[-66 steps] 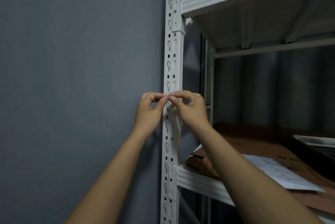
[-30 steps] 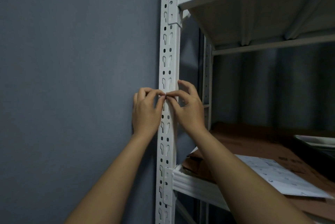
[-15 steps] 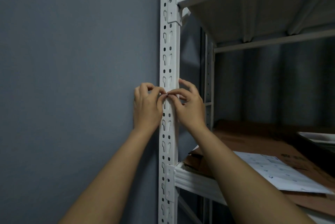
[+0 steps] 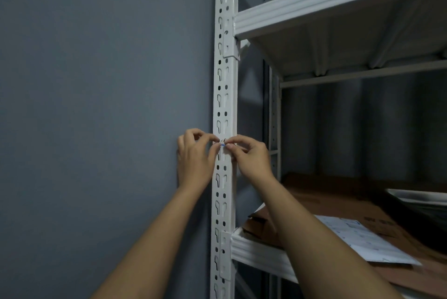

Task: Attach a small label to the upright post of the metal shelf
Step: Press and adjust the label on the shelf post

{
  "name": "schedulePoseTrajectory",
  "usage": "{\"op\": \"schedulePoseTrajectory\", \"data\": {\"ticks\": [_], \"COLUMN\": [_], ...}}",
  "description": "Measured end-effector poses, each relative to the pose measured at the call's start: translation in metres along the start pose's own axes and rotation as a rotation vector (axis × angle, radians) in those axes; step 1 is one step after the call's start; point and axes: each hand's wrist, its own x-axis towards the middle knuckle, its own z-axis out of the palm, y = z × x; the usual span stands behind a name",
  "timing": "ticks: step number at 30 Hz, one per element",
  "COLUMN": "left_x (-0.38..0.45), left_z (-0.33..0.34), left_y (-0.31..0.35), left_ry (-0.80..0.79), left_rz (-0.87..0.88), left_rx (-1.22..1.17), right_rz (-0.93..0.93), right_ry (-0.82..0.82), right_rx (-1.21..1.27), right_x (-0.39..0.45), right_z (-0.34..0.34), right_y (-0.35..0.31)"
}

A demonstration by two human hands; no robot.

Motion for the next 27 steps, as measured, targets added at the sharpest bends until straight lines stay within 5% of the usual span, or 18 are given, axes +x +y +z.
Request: {"op": "schedulePoseTrajectory", "data": {"ticks": [11, 20, 27], "left_x": [-0.003, -0.009, 0.000], "left_z": [0.011, 0.009, 0.005], "left_y": [-0.005, -0.010, -0.006], "left_ry": [0.083, -0.037, 0.080], "left_rz": [0.055, 0.085, 0.061], "left_rx": [-0.002, 0.058, -0.036], "right_rz": [0.000, -0.061, -0.026], "right_ry": [0.104, 0.110, 0.121], "right_rx": [0.026, -0.051, 0.019], "right_x": [-0.005, -0.004, -0.005], "right_z": [0.010, 0.010, 0.012], "right_y": [0.009, 0.011, 0.014]}}
